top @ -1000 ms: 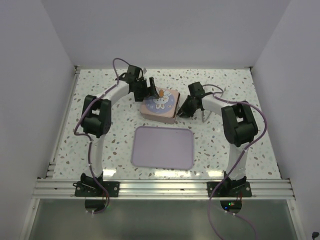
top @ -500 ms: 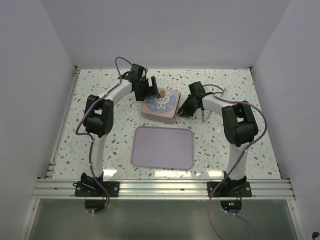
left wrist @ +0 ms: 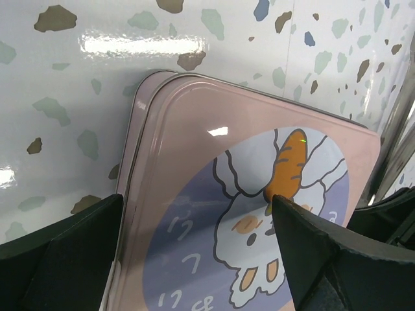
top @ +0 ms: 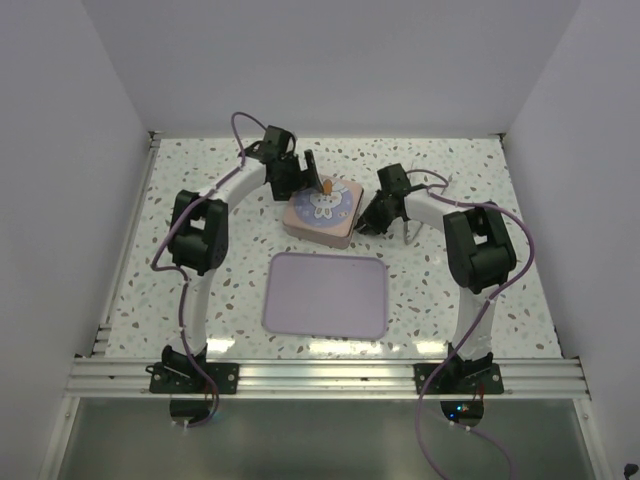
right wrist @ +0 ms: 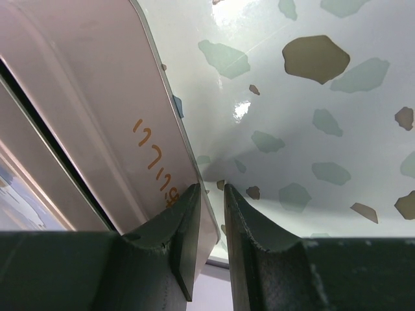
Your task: Pack the cookies
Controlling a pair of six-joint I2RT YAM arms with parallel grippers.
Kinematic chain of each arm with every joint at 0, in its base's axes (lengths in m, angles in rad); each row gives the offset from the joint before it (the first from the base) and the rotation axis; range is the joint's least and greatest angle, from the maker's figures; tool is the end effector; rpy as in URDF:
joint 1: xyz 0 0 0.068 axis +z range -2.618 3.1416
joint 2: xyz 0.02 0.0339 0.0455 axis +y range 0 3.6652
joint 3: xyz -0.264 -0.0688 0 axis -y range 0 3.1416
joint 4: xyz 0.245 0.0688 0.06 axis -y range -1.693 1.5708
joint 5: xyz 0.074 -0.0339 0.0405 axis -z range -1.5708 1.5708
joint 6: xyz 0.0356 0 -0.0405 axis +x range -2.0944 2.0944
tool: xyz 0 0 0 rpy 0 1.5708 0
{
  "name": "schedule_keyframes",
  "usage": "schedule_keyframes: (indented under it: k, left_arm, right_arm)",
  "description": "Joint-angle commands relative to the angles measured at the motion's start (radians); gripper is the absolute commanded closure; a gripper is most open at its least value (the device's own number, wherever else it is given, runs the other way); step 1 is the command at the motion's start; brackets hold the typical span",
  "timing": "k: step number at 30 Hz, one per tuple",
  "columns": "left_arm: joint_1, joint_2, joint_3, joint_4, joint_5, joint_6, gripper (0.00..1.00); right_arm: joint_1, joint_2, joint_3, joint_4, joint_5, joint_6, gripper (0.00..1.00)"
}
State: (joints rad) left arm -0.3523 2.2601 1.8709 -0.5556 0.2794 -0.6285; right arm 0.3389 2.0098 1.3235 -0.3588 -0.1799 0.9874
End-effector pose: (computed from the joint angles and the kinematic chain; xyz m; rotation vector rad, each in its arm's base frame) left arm 0.4666 -0.1820 0.1921 -0.2430 2.6158 -0.7256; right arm 0.3888 0.1438 0.1493 0.8165 2.6397 0.6539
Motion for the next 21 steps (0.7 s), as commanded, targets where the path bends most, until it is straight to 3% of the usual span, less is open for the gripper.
schedule_keyframes:
  k: [1,21]
  left_arm:
    - [-0.070,-0.004,0.071,-0.007,0.126,-0.059,0.00]
    - [-0.053,0.039,-0.087,0.152,0.357,-0.092,0.00]
  right_arm:
    - [0.018,0.000,0.022,0.100,-0.093,0.036,0.73]
    - [0.002,-0.022,0.043,0.173,-0.142,0.036,0.71]
